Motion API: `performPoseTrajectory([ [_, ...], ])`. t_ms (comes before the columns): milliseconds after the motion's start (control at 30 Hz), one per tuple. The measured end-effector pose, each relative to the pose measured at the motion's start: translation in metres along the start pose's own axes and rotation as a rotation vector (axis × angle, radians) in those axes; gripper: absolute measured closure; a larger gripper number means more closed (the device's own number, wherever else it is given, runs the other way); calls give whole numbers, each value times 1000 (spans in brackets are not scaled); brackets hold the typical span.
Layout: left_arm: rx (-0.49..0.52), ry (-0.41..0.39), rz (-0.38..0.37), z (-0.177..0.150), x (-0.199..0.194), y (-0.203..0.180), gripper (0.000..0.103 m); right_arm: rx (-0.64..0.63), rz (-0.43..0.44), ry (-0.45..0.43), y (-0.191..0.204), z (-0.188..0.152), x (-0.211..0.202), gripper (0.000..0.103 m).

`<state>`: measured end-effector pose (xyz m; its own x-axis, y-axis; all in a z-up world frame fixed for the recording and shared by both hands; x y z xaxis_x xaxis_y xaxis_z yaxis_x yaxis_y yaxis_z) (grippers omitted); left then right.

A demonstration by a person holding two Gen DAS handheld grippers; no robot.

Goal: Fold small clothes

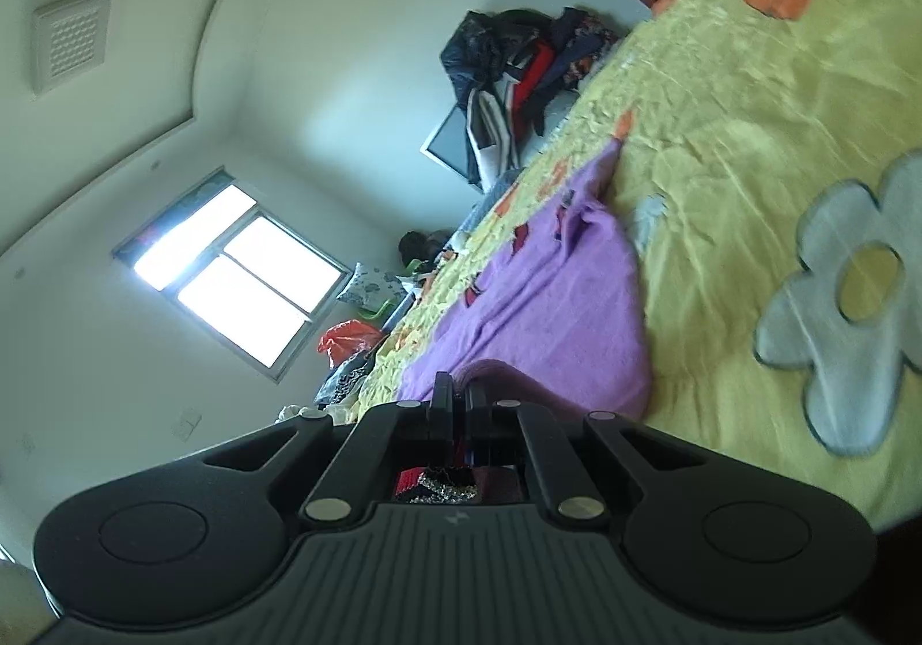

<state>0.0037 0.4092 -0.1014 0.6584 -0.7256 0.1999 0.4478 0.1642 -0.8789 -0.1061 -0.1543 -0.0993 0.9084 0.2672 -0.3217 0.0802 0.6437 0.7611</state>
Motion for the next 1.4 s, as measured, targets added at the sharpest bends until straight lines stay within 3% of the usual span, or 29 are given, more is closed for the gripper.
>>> performPoseTrajectory([
  [433, -3, 9, 17, 7, 18, 12, 100, -86, -47, 9, 2, 9, 15, 99],
  [733, -4, -18, 15, 28, 37, 16, 100, -132, -44, 3, 16, 34, 40, 99],
  [967, -25, -31, 59, 55, 74, 35, 100, -120, -65, 26, 18, 66, 84, 99],
  [1267, -52, -44, 135, 107, 130, 74, 103, -26, -133, 80, -9, 107, 156, 99],
  [1333, -52, -27, 160, 115, 141, 83, 103, -20, -151, 107, -14, 108, 171, 99],
  [1400, -55, 37, 168, 114, 152, 89, 103, -19, -168, 150, -19, 106, 184, 99],
])
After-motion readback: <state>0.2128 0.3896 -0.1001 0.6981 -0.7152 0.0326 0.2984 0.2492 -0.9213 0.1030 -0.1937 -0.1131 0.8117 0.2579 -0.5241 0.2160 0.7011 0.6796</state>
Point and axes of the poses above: each gripper's, at about its wrist camera, not at the fingertips, and x roughly the way its jaws point, y to its left, z to its top, the point moved 8 cm from there along x, roughly the way its jaws point, and after that the axes turned 14 degrees about -z, right-handed, at the moved point
